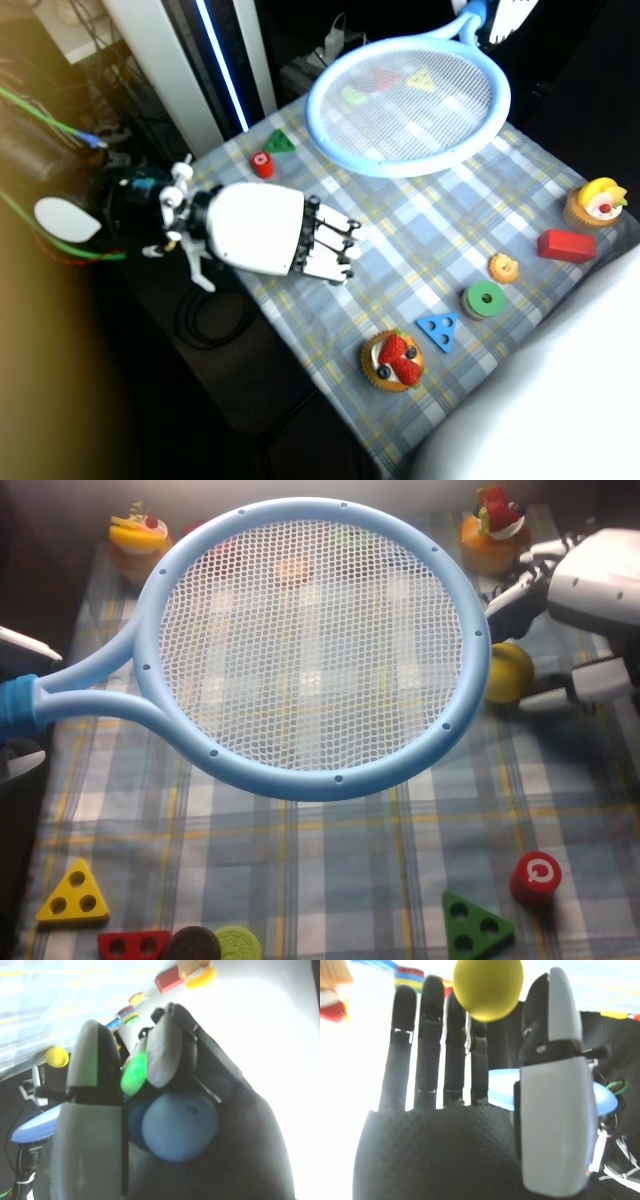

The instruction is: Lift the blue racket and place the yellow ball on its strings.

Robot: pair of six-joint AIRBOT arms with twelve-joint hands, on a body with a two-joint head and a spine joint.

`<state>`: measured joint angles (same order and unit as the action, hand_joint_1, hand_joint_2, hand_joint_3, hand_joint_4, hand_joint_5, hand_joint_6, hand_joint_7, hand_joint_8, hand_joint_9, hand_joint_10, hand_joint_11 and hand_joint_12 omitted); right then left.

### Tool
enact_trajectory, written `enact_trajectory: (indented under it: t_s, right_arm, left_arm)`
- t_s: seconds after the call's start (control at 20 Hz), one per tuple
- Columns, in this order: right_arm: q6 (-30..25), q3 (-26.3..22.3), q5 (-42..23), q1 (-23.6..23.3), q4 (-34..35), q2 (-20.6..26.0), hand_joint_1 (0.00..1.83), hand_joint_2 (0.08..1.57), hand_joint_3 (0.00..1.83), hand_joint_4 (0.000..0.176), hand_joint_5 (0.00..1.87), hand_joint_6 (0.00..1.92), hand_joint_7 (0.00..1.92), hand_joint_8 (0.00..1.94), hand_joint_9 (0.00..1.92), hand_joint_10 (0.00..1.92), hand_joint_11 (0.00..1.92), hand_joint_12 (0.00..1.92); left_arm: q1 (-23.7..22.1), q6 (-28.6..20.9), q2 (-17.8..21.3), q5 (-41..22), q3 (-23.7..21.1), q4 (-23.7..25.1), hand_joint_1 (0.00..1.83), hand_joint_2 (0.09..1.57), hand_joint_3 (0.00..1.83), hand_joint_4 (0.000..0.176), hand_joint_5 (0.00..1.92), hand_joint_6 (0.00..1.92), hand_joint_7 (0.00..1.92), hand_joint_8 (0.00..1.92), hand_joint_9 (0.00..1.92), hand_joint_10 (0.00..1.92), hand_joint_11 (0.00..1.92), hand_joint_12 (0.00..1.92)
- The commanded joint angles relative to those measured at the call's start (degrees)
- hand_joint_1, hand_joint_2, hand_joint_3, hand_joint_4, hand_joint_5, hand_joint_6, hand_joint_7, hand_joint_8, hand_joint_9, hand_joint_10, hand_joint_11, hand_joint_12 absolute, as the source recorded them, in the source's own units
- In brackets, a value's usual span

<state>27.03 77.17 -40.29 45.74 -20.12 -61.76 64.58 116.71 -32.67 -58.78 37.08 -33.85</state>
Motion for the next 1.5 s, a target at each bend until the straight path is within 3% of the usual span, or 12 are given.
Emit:
enact_trajectory:
  t_s: [0.0,0.15,0.2,0.25,0.35,0.55,0.75,0.95,1.25,1.35,1.4,1.45]
  right_arm:
    - [-0.28,0.06,-5.19,-0.71,1.19,-0.27,1.26,1.07,0.00,0.000,1.03,0.70,1.14,0.84,0.71,0.67,0.27,1.46]
    - [-0.97,-0.02,-6.34,-0.87,1.35,0.28,1.24,1.07,0.00,0.024,1.11,0.72,1.07,0.91,0.80,0.44,0.30,1.29]
    - [-0.99,-0.30,-7.77,-0.91,2.32,0.91,1.25,1.07,0.00,0.000,1.13,0.63,1.07,0.96,0.82,0.46,0.32,1.32]
    - [-0.99,-0.85,-9.54,-0.91,3.38,1.87,1.26,1.08,0.00,0.000,1.15,0.55,0.99,1.14,0.72,0.60,0.25,1.39]
    - [-0.99,-2.17,-13.34,-0.91,4.68,3.74,1.24,1.09,0.00,0.000,1.16,0.62,0.96,1.11,0.65,0.58,0.12,1.48]
    - [-0.97,-4.13,-19.72,-1.49,4.92,6.20,1.23,1.11,0.00,0.000,1.09,0.83,0.90,1.10,0.70,0.49,0.20,1.40]
    - [-1.27,-4.99,-21.04,-6.29,-0.13,5.99,1.25,1.11,0.00,0.000,1.17,0.62,0.83,1.25,0.78,0.52,0.36,1.35]
    - [-2.73,-5.20,-20.97,-9.94,-6.09,4.43,1.24,1.08,0.00,0.000,1.17,0.69,0.98,0.96,0.91,0.19,0.48,1.09]
    - [-7.96,-3.53,-17.93,-12.88,-13.39,1.03,1.27,1.05,0.00,0.000,1.35,0.19,1.05,1.02,1.02,0.05,0.51,1.06]
    - [-7.96,-3.63,-17.78,-12.89,-13.73,0.93,1.25,1.06,0.01,0.000,1.21,0.46,1.02,1.03,0.86,0.00,0.30,1.15]
    - [-7.96,-3.59,-17.40,-12.89,-13.74,0.93,1.16,1.01,0.00,0.000,0.85,0.15,0.63,0.42,0.53,0.00,0.07,1.08]
    - [-7.96,-3.55,-17.17,-12.89,-13.71,0.96,1.14,0.97,0.00,0.000,0.71,0.04,0.52,0.16,0.41,0.01,0.01,1.02]
  left_arm:
    - [-0.25,-0.45,-0.17,-6.96,0.27,0.81,1.77,1.18,0.00,0.176,1.03,1.92,1.35,1.92,1.56,1.92,1.59,1.92]
    - [-0.23,-0.45,-0.54,-6.01,0.65,0.87,1.80,1.16,0.00,0.176,1.01,1.92,1.29,1.92,1.51,1.92,1.57,1.92]
    - [-0.23,-0.45,-0.66,-5.50,0.94,0.88,1.78,1.16,0.00,0.176,0.98,1.92,1.27,1.92,1.49,1.92,1.55,1.92]
    - [-0.24,-0.45,-0.94,-4.79,1.41,0.86,1.76,1.16,0.00,0.176,0.94,1.92,1.26,1.92,1.48,1.92,1.53,1.92]
    - [-0.49,-0.45,-1.59,-3.34,2.31,0.71,1.74,1.17,0.00,0.176,0.89,1.92,1.26,1.92,1.48,1.92,1.53,1.92]
    - [-1.76,-0.44,-3.35,-0.91,3.91,0.17,1.80,1.17,0.00,0.176,0.93,1.92,1.35,1.92,1.58,1.92,1.59,1.92]
    - [-3.38,-0.43,-4.34,0.94,5.06,0.60,1.78,1.17,0.00,0.176,0.86,1.92,1.24,1.92,1.51,1.92,1.59,1.92]
    - [-5.19,-0.43,-5.93,2.54,6.16,1.14,1.77,1.19,0.00,0.176,0.92,1.92,1.29,1.92,1.56,1.92,1.64,1.92]
    - [-7.30,-0.43,-7.95,3.58,6.84,2.80,1.78,1.20,0.00,0.176,0.96,1.92,1.39,1.92,1.63,1.92,1.67,1.92]
    - [-7.30,-0.43,-7.96,3.44,6.69,2.83,1.77,1.18,0.00,0.176,0.97,1.92,1.40,1.92,1.63,1.92,1.68,1.92]
    - [-7.30,-0.43,-7.96,3.35,6.65,2.83,1.77,1.18,0.00,0.176,0.97,1.92,1.40,1.92,1.63,1.92,1.66,1.92]
    - [-7.30,-0.43,-7.96,3.26,6.57,2.89,1.80,1.18,0.00,0.176,0.97,1.92,1.38,1.92,1.62,1.92,1.65,1.92]
